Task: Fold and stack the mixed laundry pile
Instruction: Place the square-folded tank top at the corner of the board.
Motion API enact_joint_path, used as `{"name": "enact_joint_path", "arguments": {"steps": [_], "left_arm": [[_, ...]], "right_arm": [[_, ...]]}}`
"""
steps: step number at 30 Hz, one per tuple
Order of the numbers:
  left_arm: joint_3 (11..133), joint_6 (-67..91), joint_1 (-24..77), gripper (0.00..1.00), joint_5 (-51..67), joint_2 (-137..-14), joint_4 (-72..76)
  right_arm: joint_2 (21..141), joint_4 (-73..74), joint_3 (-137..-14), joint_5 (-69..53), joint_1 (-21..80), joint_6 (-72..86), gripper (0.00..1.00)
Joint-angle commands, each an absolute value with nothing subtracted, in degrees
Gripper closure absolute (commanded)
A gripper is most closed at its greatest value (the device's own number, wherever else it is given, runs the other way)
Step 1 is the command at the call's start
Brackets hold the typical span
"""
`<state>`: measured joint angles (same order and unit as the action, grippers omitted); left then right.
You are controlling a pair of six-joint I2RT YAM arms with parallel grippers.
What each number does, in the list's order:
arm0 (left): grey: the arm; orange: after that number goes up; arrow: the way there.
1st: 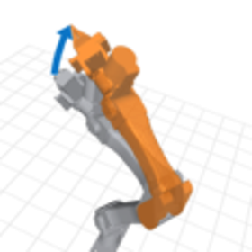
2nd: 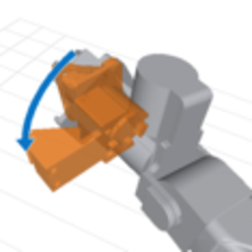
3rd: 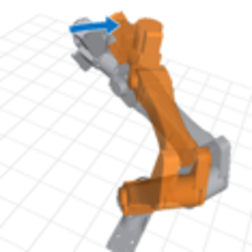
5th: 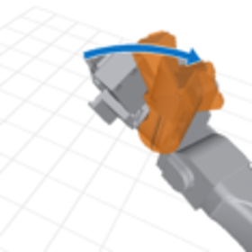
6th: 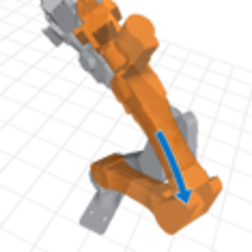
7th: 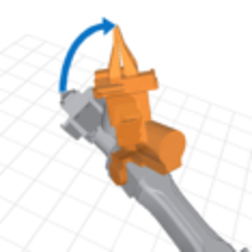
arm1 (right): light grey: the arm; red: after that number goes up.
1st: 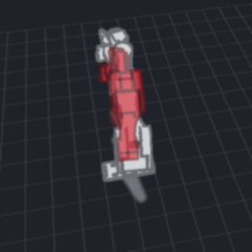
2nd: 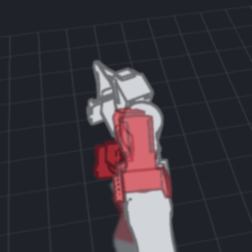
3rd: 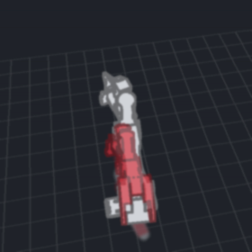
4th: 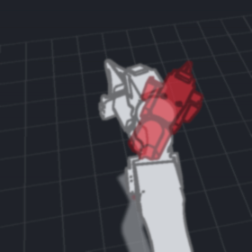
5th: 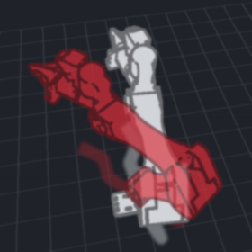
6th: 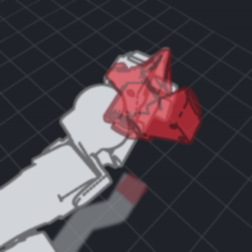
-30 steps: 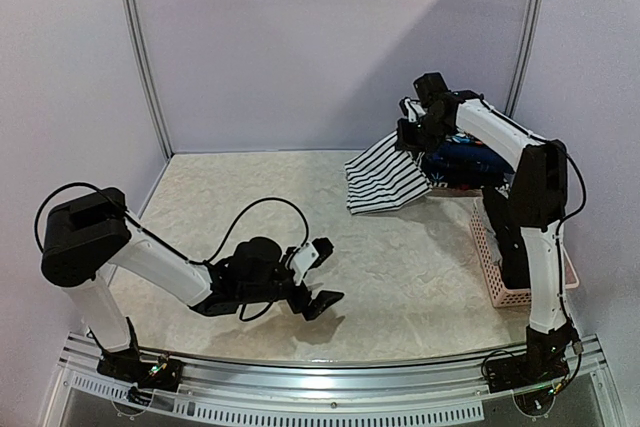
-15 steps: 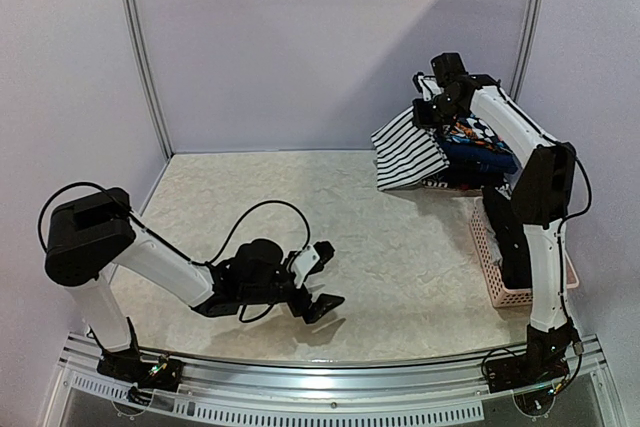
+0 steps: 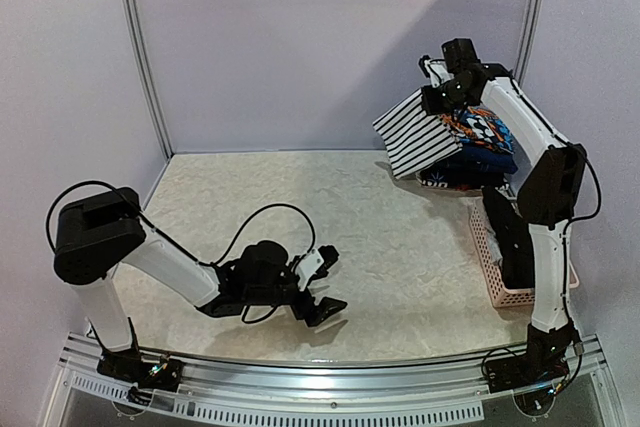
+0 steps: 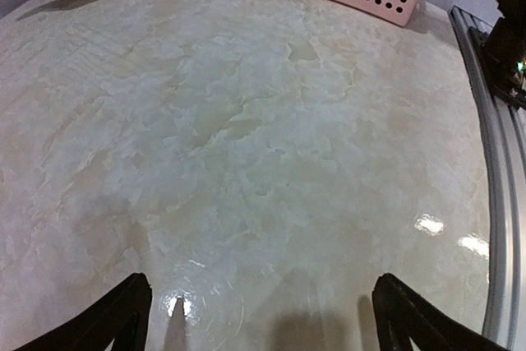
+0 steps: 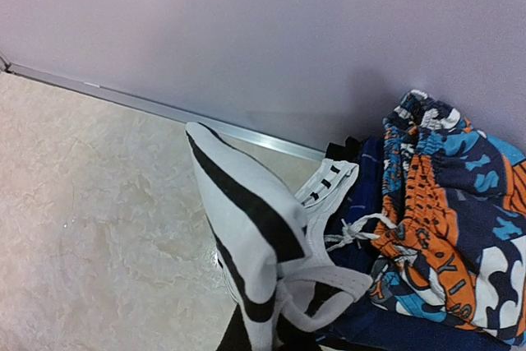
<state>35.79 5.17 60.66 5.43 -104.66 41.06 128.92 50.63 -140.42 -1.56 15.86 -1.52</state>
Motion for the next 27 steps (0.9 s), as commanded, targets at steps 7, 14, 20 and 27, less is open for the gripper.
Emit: {"name": "enact_joint_path", "arguments": {"steps": [7, 14, 20, 27], "left_arm": [[36.87, 7.08, 59.85, 0.06, 8.03, -106.67, 41.87], [37.31, 7.98, 59.88, 0.07, 8.93, -107.68, 42.49], [38.19, 8.73, 59.94, 0.08, 9.81, -109.02, 42.63], [39.51, 9.49, 59.94, 0.08, 10.36, -110.53, 42.67]], "right_arm": [[121.65, 49.36, -145.18, 3.89, 13.69, -5.15, 1.00], [121.59, 48.30, -145.63, 2.31, 9.33, -5.12, 1.00], [122.45, 46.75, -145.70, 1.76, 6.23, -4.92, 1.00], [123.72, 45.78, -146.27, 1.43, 2.47, -5.28, 1.00]]}}
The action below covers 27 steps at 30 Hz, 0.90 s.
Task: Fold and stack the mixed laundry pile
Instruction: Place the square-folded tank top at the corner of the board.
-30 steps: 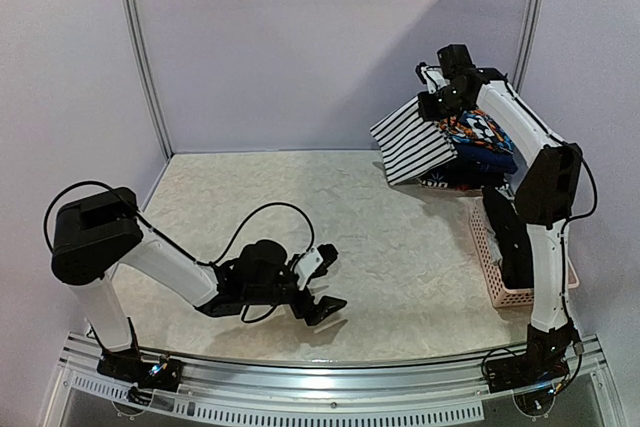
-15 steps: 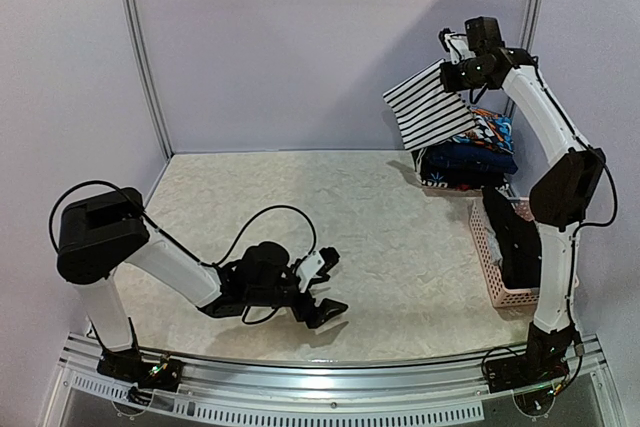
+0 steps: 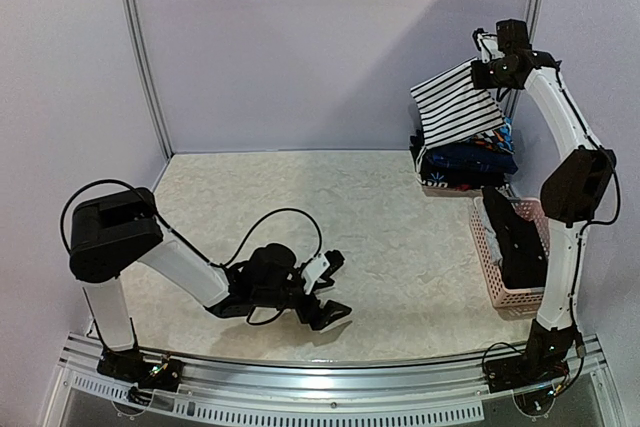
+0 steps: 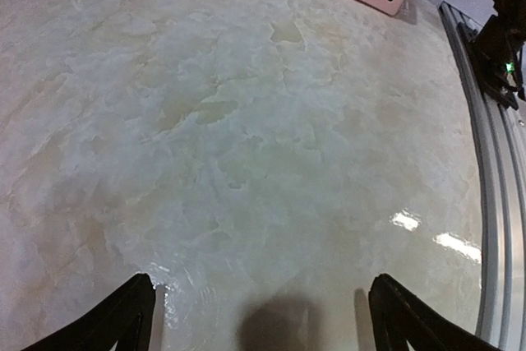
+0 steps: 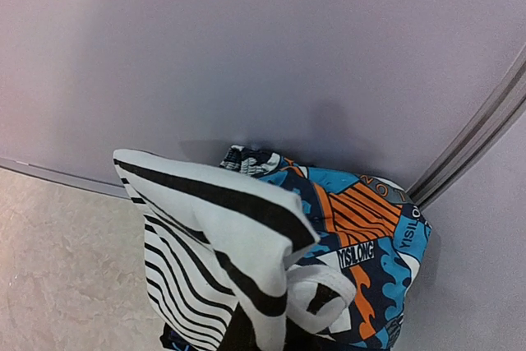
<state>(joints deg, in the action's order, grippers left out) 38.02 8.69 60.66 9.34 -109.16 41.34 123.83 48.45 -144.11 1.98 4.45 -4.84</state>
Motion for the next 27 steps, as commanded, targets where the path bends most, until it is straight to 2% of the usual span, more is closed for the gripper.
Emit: {"name": "enact_joint_path", "arguments": {"steps": [1, 27], "left_arm": [[39.82, 9.51, 59.94, 0.08, 10.37, -110.80, 42.63], [46.21, 9.62, 59.85, 0.09, 11.49, -116.20, 39.29]], "right_arm": [[123.90, 45.79, -146.37, 1.15, 1.85, -5.27, 1.00], [135.66, 33.86, -147.13, 3.01, -5.71, -8.51, 1.00]]}}
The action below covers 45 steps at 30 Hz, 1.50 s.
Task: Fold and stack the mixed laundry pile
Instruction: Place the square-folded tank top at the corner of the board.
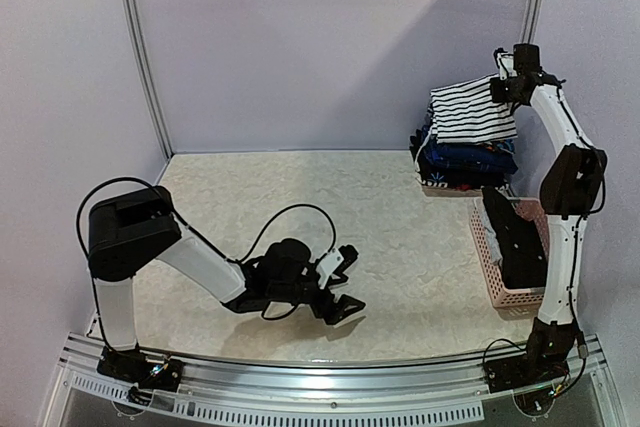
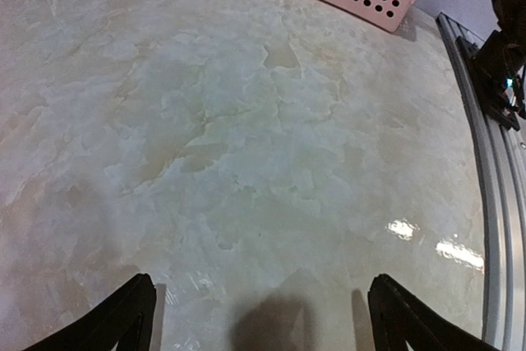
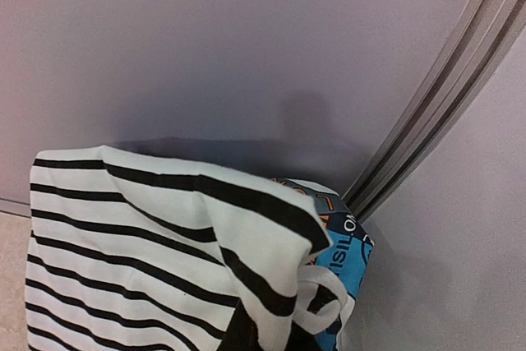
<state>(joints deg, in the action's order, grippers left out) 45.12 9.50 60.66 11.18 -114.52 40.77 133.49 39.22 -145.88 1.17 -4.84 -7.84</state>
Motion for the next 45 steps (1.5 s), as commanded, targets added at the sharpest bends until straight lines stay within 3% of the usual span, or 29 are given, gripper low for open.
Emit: {"name": "enact_joint_path", "arguments": {"steps": [1, 32, 40, 45], "left_arm": [[46.30, 9.67, 59.85, 0.09, 11.51, -116.41, 39.29], [47.32, 11.17, 59.46, 0.10, 11.71, -118.21, 39.46], [46.48, 11.25, 59.41, 0.09, 11.43, -118.19, 40.36], [45.68, 11.48, 59.46, 0.10, 11.50, -118.04, 41.75]], "right_arm": [[136.30, 33.03, -147.13, 3.47, -5.71, -8.86, 1.00], [147.51, 17.80, -142.76, 13.38, -5.71, -13.29, 0.99], [145.86, 15.45, -141.10, 16.55, -5.76, -12.51, 0.83], [143.02, 14.58, -140.02, 17.40, -5.72, -11.27, 0.66]]}}
